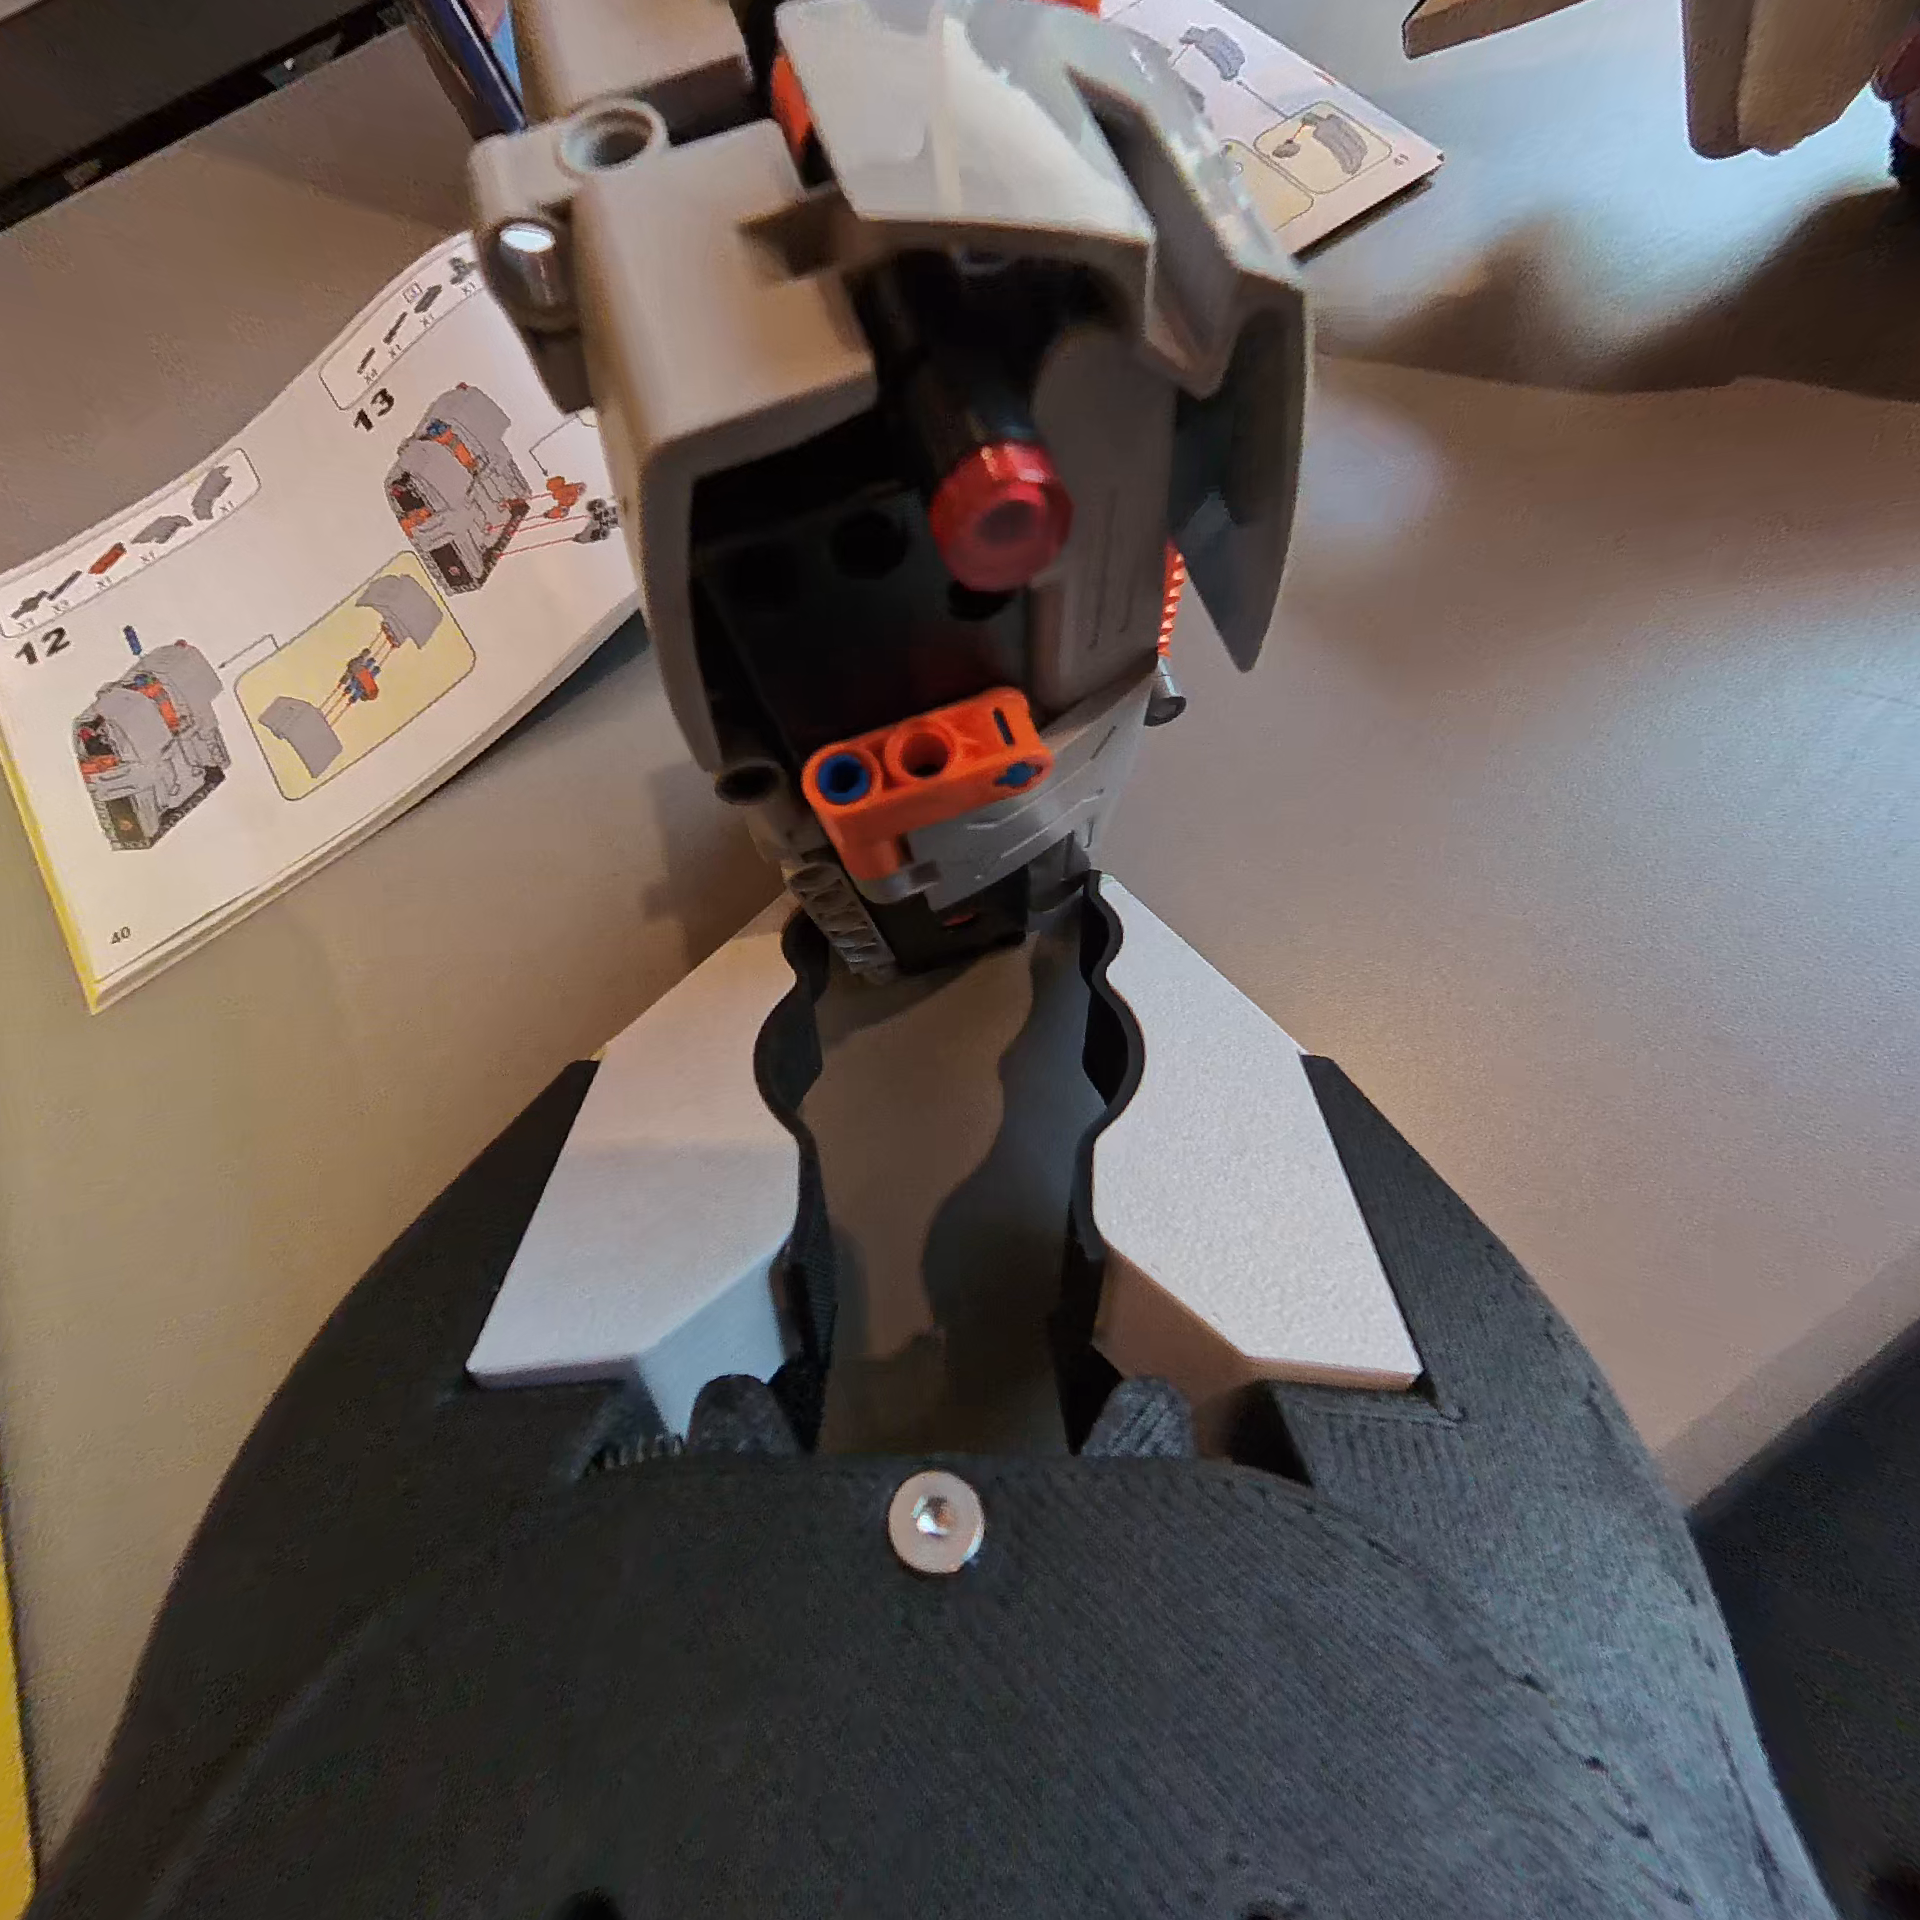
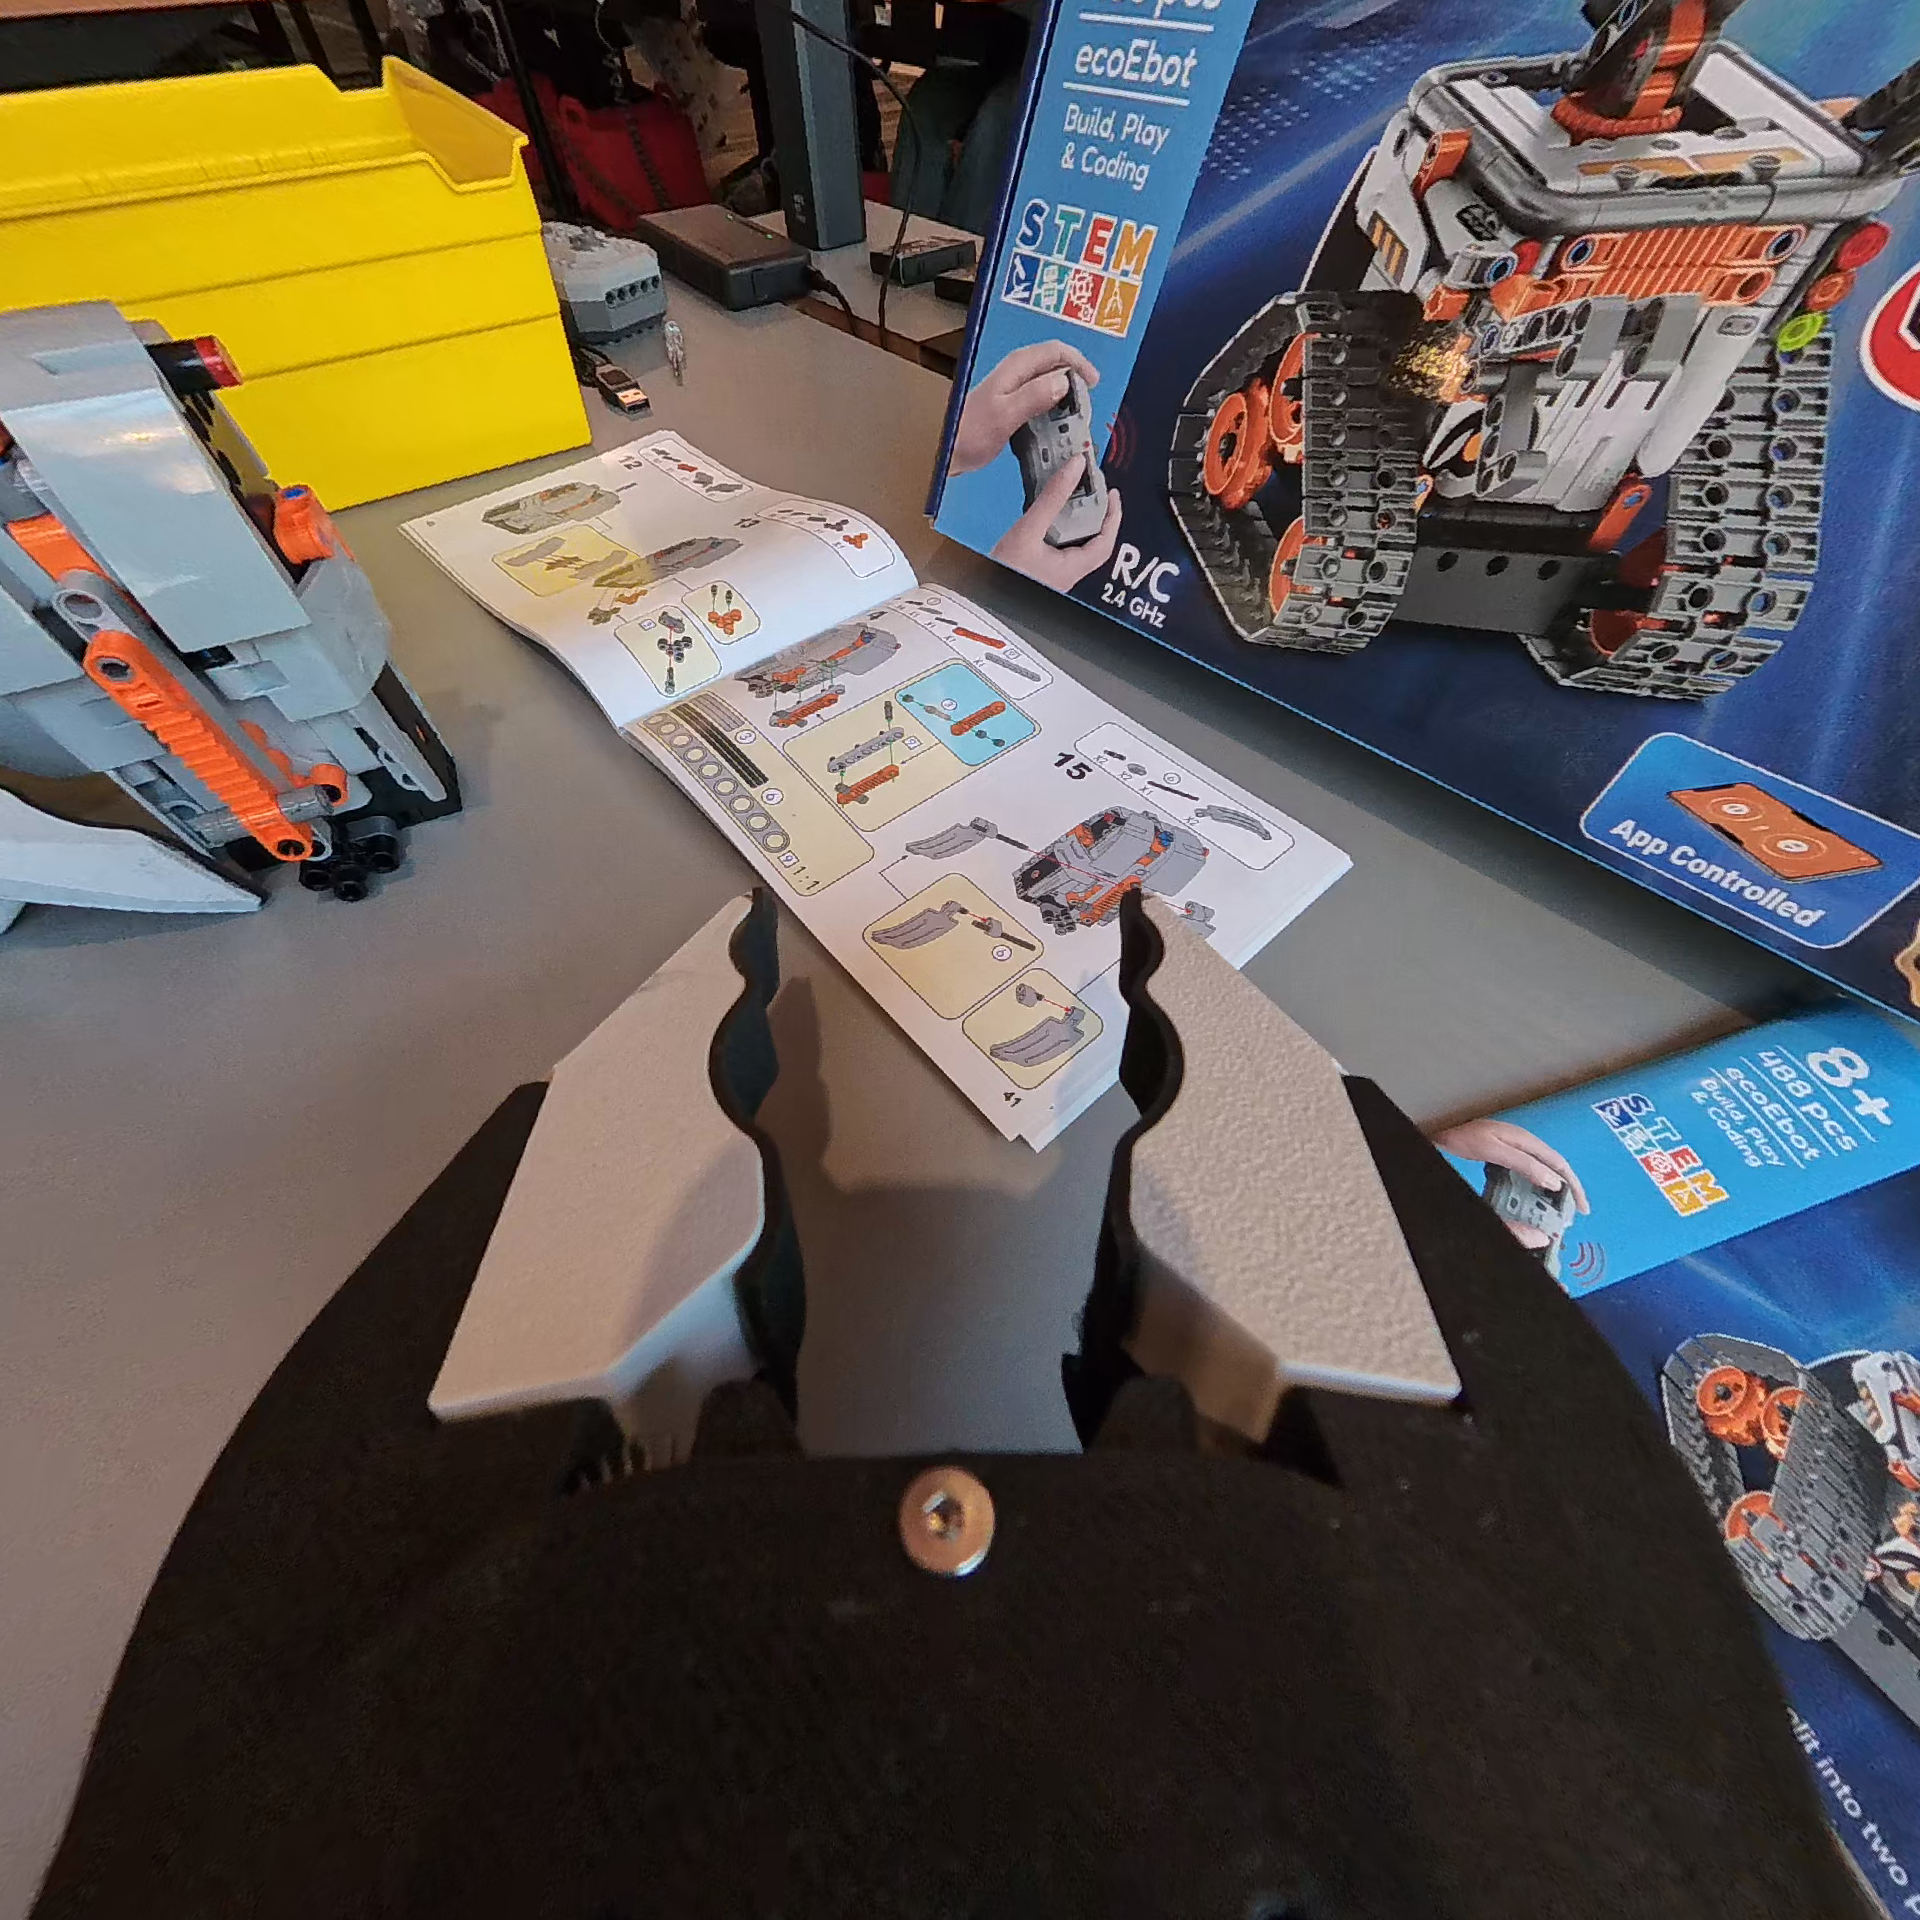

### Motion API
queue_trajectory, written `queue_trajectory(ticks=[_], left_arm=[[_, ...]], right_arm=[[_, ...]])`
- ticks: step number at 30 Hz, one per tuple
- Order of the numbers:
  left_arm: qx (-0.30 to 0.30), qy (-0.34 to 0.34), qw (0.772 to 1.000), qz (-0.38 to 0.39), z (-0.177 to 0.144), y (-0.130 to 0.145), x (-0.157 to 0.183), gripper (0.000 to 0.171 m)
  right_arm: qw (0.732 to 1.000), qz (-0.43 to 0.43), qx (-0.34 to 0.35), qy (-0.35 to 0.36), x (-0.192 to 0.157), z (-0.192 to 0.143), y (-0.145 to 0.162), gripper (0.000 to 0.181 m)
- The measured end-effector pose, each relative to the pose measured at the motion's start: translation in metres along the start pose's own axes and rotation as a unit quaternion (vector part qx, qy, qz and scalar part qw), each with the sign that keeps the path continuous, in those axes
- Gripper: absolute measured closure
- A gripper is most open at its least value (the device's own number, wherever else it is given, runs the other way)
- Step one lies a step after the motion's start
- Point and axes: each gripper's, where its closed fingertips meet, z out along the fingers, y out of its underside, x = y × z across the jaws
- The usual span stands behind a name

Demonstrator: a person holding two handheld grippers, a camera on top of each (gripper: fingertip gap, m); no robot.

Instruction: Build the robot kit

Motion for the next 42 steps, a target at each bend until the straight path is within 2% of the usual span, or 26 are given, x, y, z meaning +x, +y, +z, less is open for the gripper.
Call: queue_trajectory(ticks=[12,24,42], left_arm=[[-0.001,0.003,1.000,-0.004,0.000,0.000,0.000,0.125],[-0.001,0.003,1.000,-0.004,0.000,0.000,0.000,0.125],[-0.001,0.004,1.000,-0.005,0.000,0.000,0.000,0.125]], right_arm=[[1.000,-0.002,0.001,-0.003,-0.002,0.000,-0.001,0.116],[1.000,-0.015,0.011,-0.026,-0.010,0.000,-0.004,0.132],[0.999,-0.018,0.005,-0.044,-0.017,0.000,-0.002,0.139]])
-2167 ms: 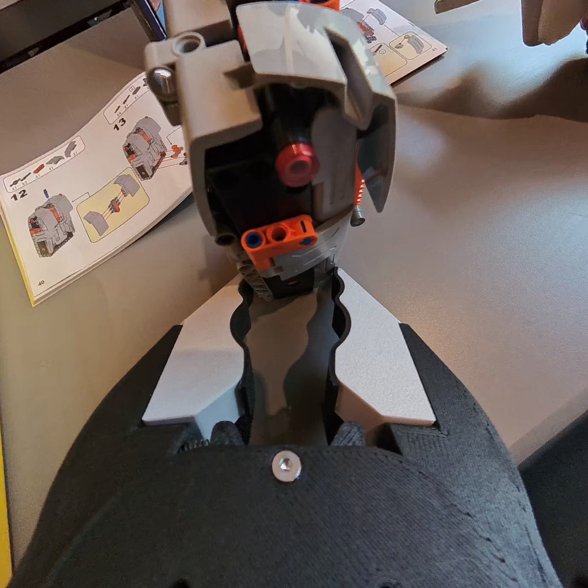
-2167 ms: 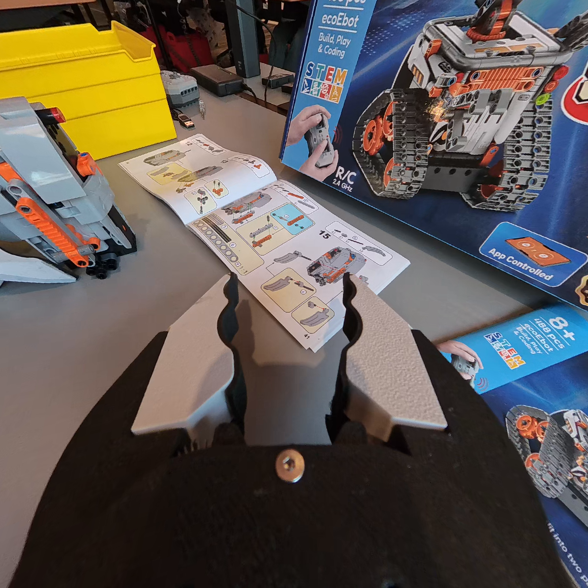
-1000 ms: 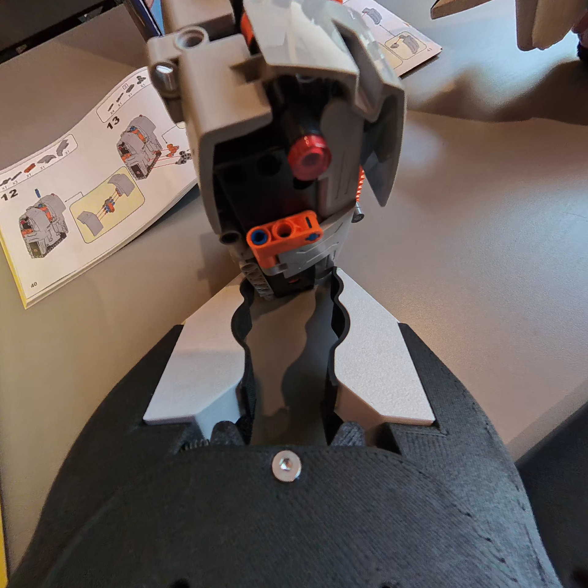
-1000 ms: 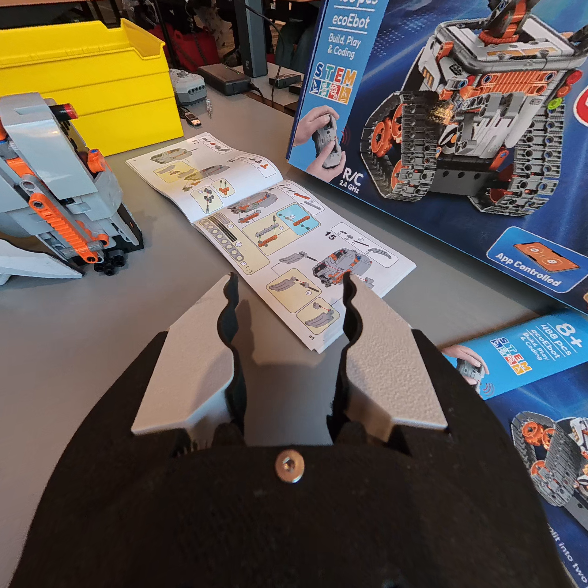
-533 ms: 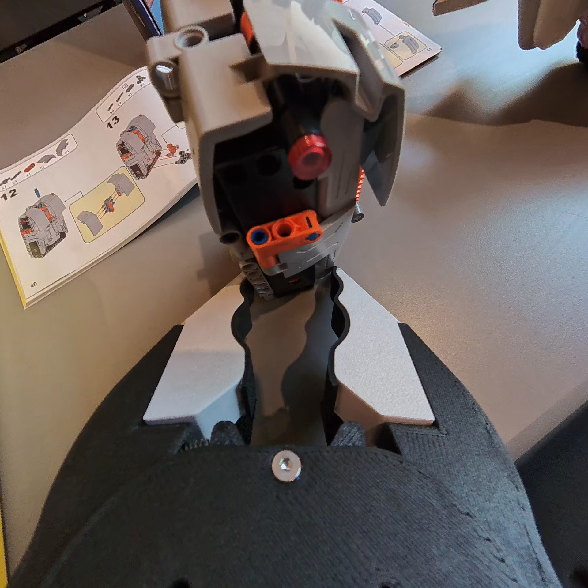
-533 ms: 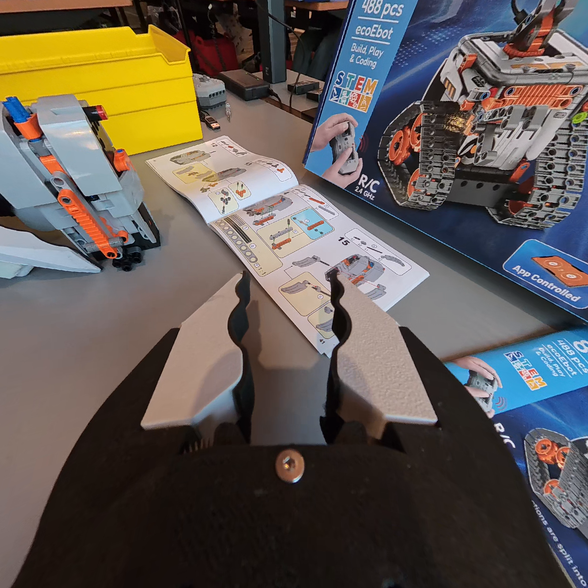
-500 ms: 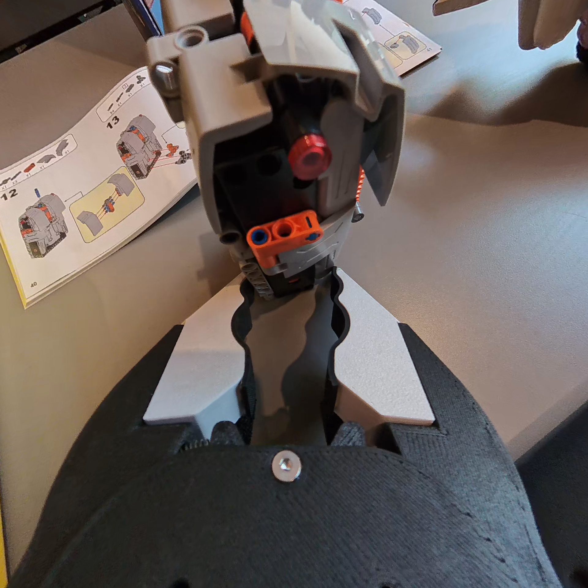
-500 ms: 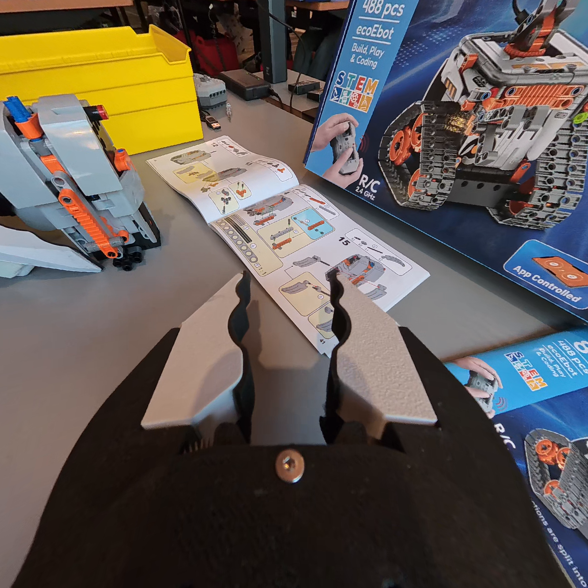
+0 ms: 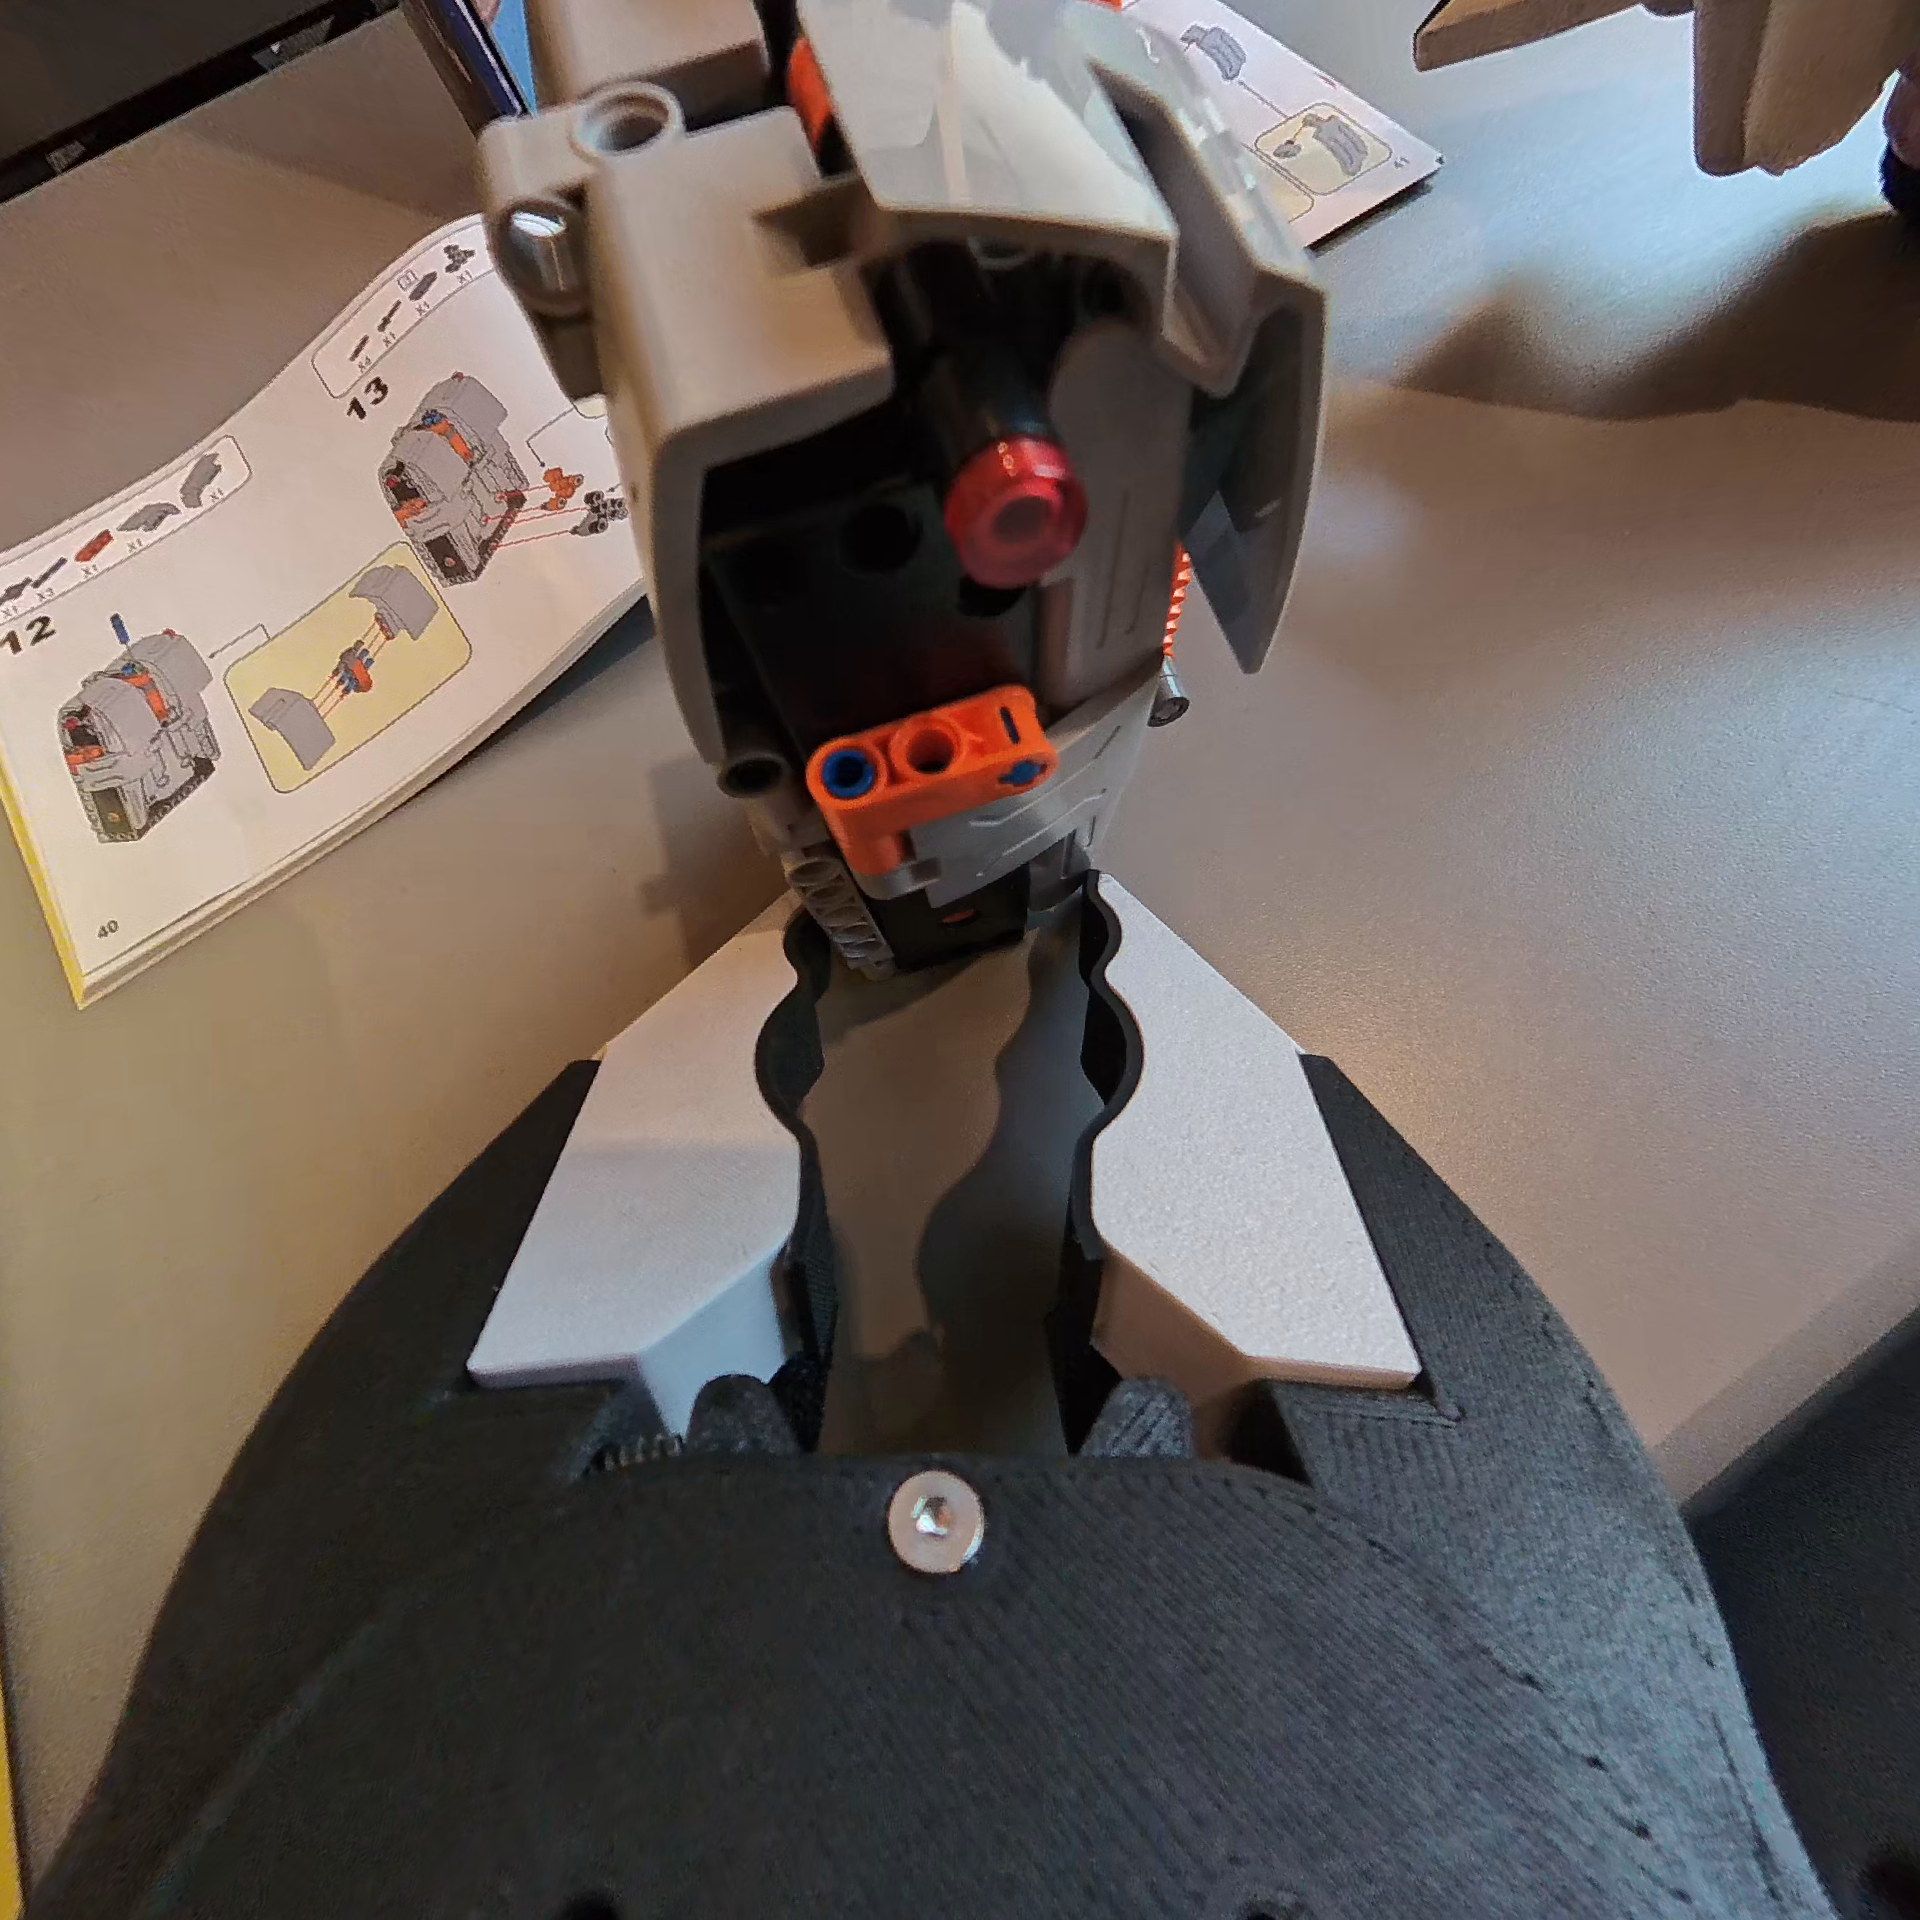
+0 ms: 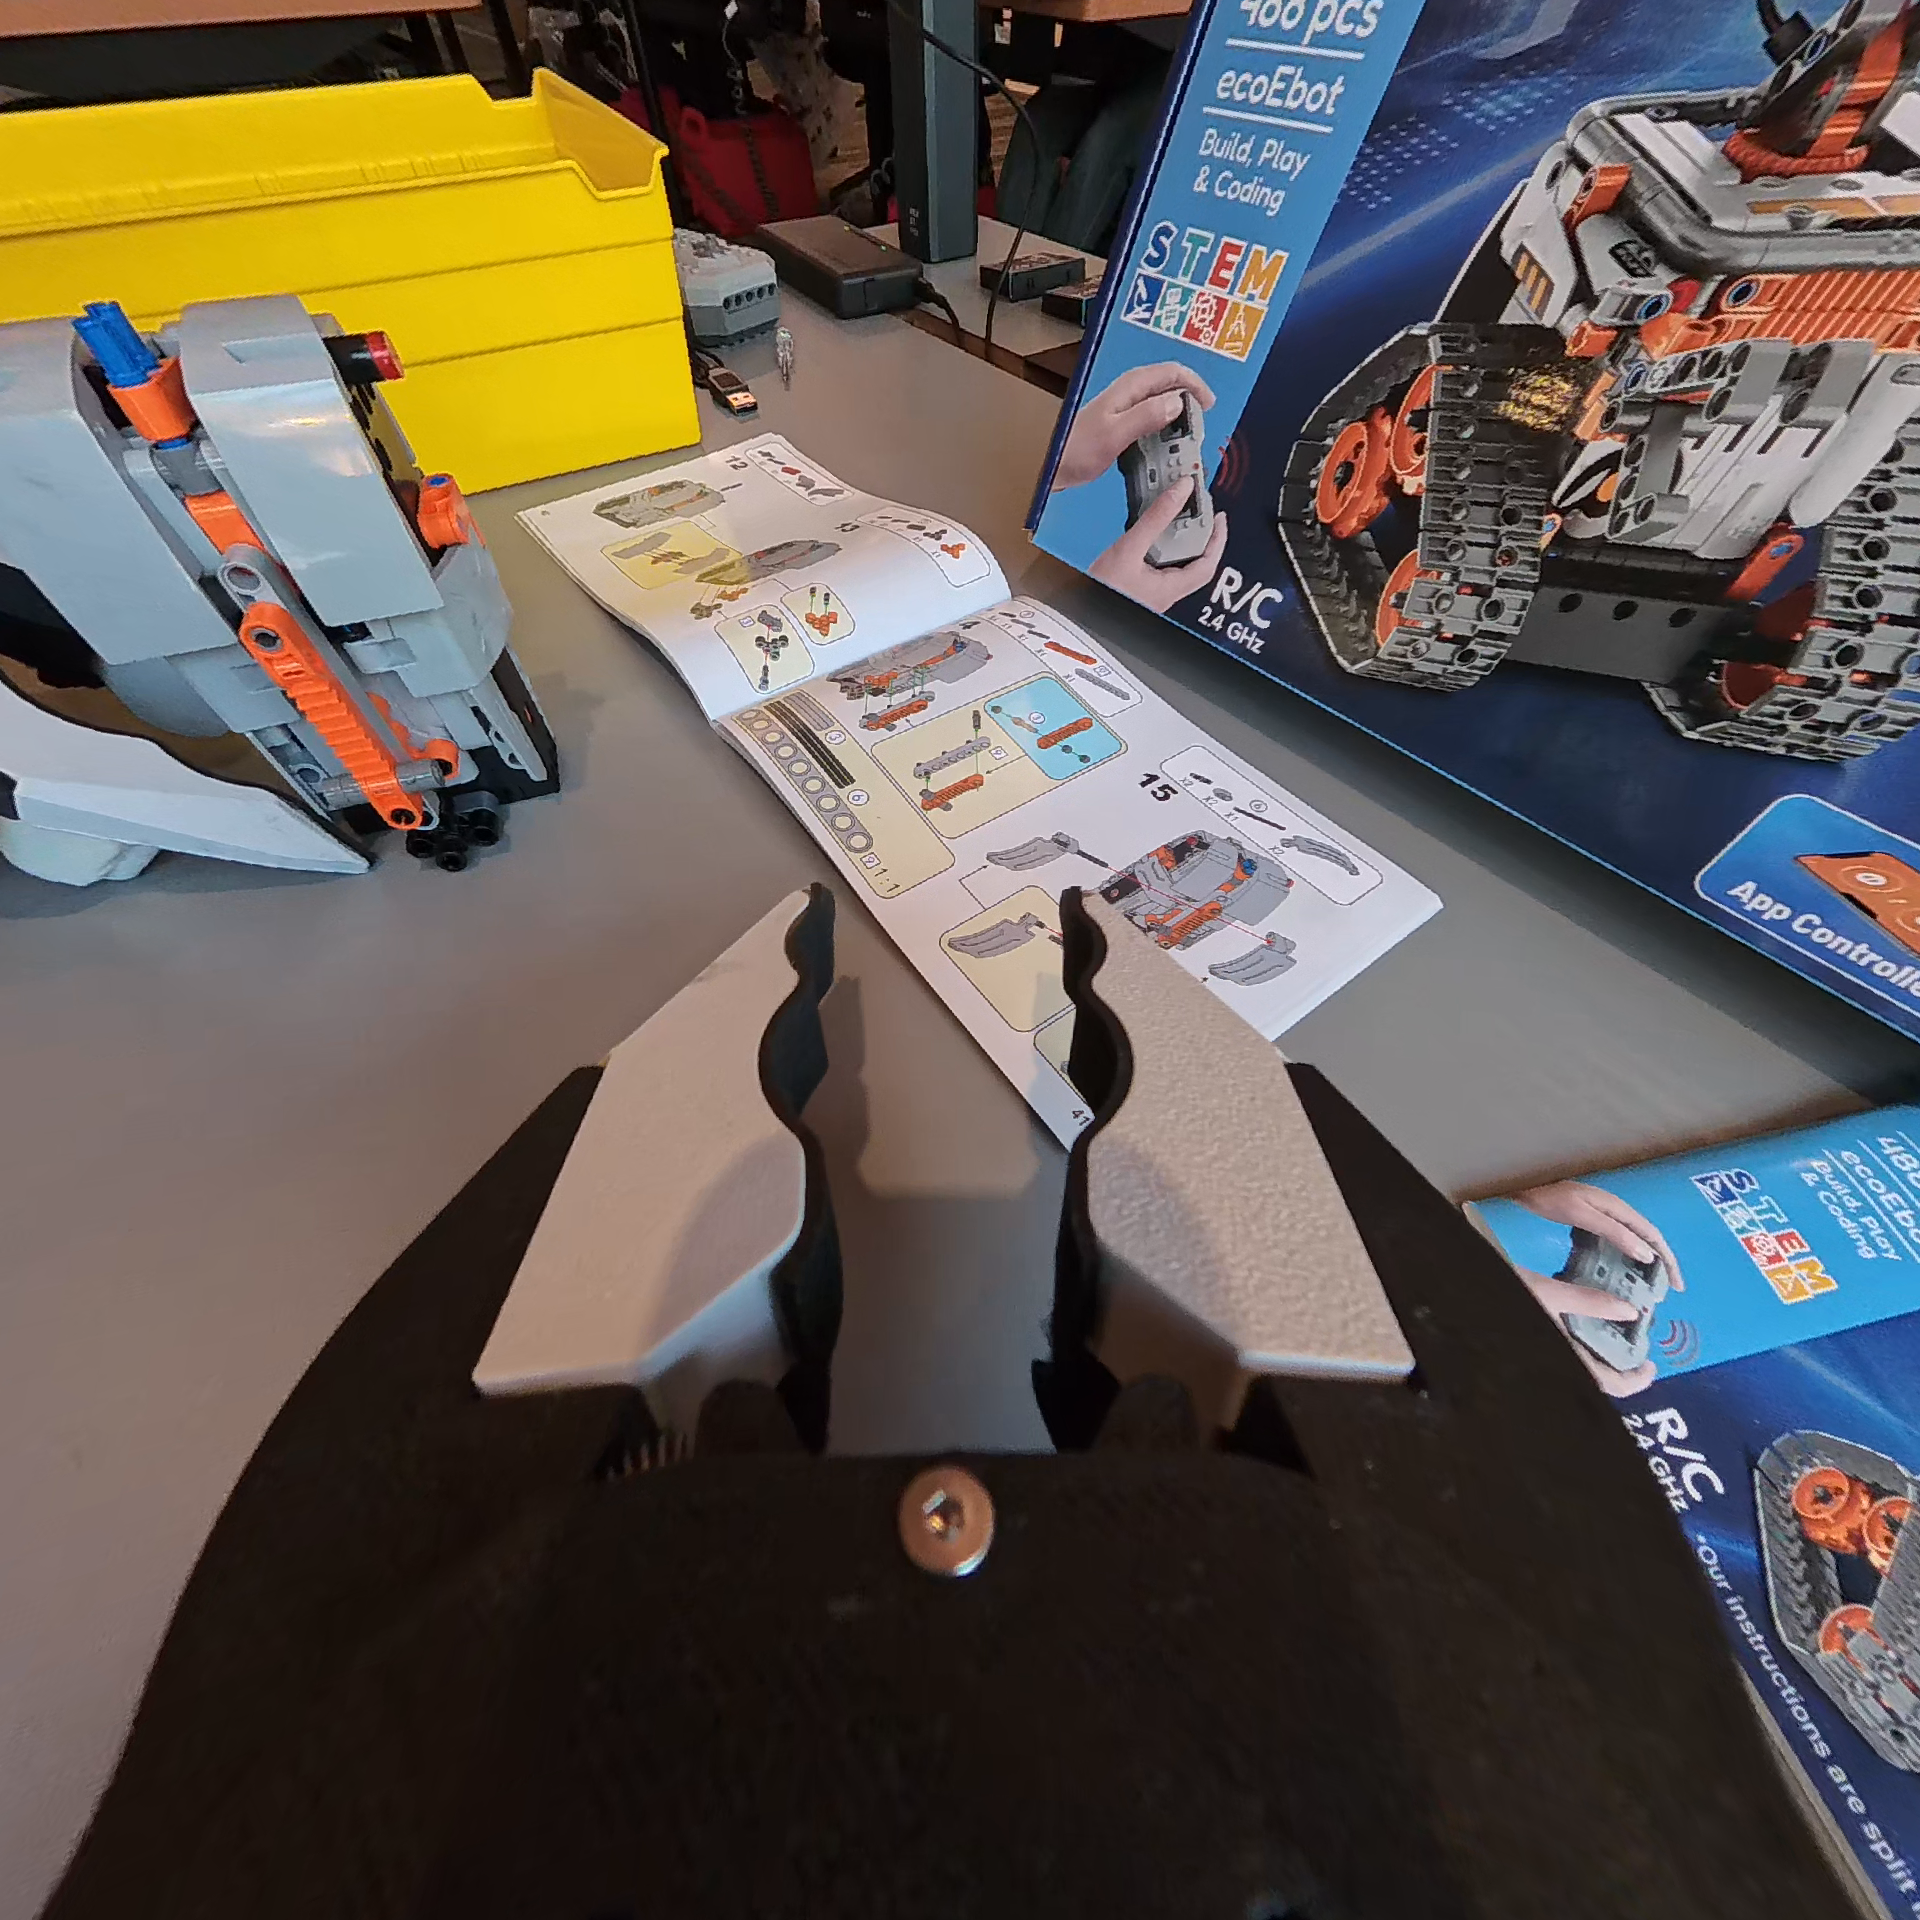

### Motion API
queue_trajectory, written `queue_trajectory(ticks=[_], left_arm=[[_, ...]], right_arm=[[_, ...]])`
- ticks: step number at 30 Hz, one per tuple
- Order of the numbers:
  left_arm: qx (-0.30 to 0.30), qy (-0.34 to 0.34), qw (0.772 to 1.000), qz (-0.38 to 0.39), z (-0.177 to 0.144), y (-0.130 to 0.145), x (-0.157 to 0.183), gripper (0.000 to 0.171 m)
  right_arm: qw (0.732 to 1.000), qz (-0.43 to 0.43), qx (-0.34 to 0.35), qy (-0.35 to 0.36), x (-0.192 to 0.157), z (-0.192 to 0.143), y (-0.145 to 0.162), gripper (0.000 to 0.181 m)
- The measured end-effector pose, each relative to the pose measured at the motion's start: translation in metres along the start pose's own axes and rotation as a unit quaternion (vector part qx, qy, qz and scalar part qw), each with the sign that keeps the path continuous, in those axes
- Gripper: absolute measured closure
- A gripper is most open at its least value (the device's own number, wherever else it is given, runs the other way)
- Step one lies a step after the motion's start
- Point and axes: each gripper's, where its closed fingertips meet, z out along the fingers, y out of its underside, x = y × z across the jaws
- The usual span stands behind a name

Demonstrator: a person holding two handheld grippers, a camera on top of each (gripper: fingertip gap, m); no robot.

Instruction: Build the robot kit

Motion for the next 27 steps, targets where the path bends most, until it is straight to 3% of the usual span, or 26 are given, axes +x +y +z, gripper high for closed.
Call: queue_trajectory(ticks=[6,10,15,18,22,27], left_arm=[[0.002,-0.006,1.000,0.005,-0.001,0.000,0.000,0.125],[0.010,-0.029,0.999,0.025,-0.002,-0.002,-0.003,0.115],[0.027,-0.032,0.999,0.002,-0.005,-0.007,-0.007,0.089],[0.076,-0.024,0.997,-0.025,-0.012,-0.022,-0.008,0.068],[0.142,0.015,0.986,-0.086,-0.023,-0.044,0.000,0.071],[0.120,-0.038,0.989,-0.080,-0.015,-0.046,0.000,0.072]], right_arm=[[1.000,-0.001,-0.001,-0.001,0.000,0.000,0.000,0.139],[1.000,-0.001,0.000,0.000,-0.001,0.000,0.000,0.138],[1.000,-0.001,0.000,-0.003,-0.002,0.000,0.000,0.136],[1.000,-0.001,-0.001,-0.004,-0.002,0.001,0.000,0.136],[1.000,0.000,-0.002,-0.003,-0.002,0.001,0.000,0.135],[1.000,0.002,-0.001,-0.002,-0.001,0.001,0.000,0.135]])
